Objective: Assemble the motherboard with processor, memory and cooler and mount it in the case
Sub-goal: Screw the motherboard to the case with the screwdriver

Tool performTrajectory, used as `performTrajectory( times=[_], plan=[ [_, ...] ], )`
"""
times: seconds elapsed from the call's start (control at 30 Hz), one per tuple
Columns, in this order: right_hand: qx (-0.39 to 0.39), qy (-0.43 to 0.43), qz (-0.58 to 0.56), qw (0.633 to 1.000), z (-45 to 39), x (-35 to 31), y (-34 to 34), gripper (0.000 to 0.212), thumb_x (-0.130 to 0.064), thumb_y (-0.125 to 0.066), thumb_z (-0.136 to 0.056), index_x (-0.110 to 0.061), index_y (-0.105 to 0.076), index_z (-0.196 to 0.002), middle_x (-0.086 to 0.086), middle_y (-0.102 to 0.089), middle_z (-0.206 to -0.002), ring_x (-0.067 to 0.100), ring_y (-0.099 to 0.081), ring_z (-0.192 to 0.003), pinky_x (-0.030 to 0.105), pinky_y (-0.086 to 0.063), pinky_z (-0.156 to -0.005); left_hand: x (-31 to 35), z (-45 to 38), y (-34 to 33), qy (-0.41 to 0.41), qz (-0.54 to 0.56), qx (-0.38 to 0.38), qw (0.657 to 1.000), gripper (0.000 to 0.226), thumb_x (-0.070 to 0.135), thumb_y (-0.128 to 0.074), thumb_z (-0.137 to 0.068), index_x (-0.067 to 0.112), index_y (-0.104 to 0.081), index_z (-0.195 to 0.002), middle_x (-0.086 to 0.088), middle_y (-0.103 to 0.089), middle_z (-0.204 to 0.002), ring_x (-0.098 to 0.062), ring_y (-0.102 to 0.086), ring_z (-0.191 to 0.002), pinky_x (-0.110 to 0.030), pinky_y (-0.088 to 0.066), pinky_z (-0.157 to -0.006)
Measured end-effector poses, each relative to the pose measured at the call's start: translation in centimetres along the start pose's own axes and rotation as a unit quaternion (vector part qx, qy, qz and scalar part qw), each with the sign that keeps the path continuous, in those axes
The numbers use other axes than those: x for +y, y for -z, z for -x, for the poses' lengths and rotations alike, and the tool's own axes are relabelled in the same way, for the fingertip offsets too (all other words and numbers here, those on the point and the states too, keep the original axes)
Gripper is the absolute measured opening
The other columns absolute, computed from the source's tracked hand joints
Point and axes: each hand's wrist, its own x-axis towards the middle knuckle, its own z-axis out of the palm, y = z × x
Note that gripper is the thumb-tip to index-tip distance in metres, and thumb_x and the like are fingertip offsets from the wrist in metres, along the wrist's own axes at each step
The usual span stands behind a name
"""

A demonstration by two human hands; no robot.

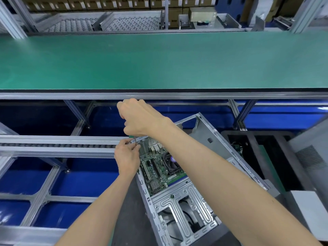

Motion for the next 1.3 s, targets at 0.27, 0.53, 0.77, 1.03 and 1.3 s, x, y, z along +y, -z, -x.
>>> performTrajectory(
  times=[0.27, 0.53, 0.77, 1.03, 1.3],
  plan=[
    [0.008, -0.021, 0.004, 1.000, -0.4, 0.4, -0.3, 0.018, -0.017, -0.061, -0.083, -0.012, -0.047, -0.092, 0.004, -0.045, -0.089, 0.027, -0.047, -0.076, 0.037, -0.038, -0.060, -0.2, -0.1, -0.1, -0.004, 0.022, 0.005, 1.000, 0.028, 0.014, -0.076, -0.086, 0.003, -0.068, -0.111, -0.002, -0.072, -0.100, -0.015, -0.066, -0.090, -0.028, -0.054, -0.078],
    [0.037, 0.000, 0.015, 0.999, -0.1, 0.8, -1.0, 0.027, -0.013, -0.064, -0.082, -0.014, -0.038, -0.090, 0.002, -0.041, -0.085, 0.015, -0.032, -0.058, 0.026, -0.018, -0.047, -0.3, -0.2, -0.3, 0.013, -0.006, 0.001, 1.000, 0.032, 0.021, -0.075, -0.089, 0.001, -0.071, -0.114, 0.016, -0.056, -0.089, 0.012, -0.050, -0.073, 0.004, -0.034, -0.063],
    [0.013, -0.018, 0.007, 1.000, -0.2, 1.0, -0.8, 0.018, -0.017, -0.061, -0.081, -0.013, -0.044, -0.086, 0.000, -0.037, -0.078, 0.024, -0.039, -0.066, 0.029, -0.025, -0.050, -0.3, -0.2, -0.1, -0.034, -0.058, 0.002, 0.998, 0.020, 0.020, -0.070, -0.092, 0.005, -0.079, -0.101, -0.002, -0.064, -0.118, -0.018, -0.057, -0.102, -0.029, -0.042, -0.083],
    [-0.005, -0.021, -0.025, 0.999, 0.2, 1.9, -0.3, 0.020, -0.011, -0.056, -0.073, -0.015, -0.036, -0.076, -0.002, -0.034, -0.074, 0.015, -0.033, -0.060, 0.029, -0.025, -0.049, 0.0, 0.1, 0.0, -0.026, -0.041, 0.007, 0.999, 0.022, 0.024, -0.072, -0.090, 0.006, -0.079, -0.101, -0.001, -0.063, -0.118, -0.009, -0.051, -0.096, -0.025, -0.038, -0.083],
    [0.013, -0.050, -0.024, 0.998, 0.7, 2.5, 1.4, 0.019, -0.012, -0.052, -0.067, -0.017, -0.033, -0.068, 0.000, -0.035, -0.070, 0.026, -0.042, -0.063, 0.031, -0.023, -0.049, 0.5, 0.4, 0.7, -0.043, -0.043, -0.018, 0.998, 0.016, 0.025, -0.074, -0.088, 0.011, -0.081, -0.095, 0.001, -0.063, -0.125, -0.018, -0.056, -0.117, -0.031, -0.042, -0.097]
  ],
)
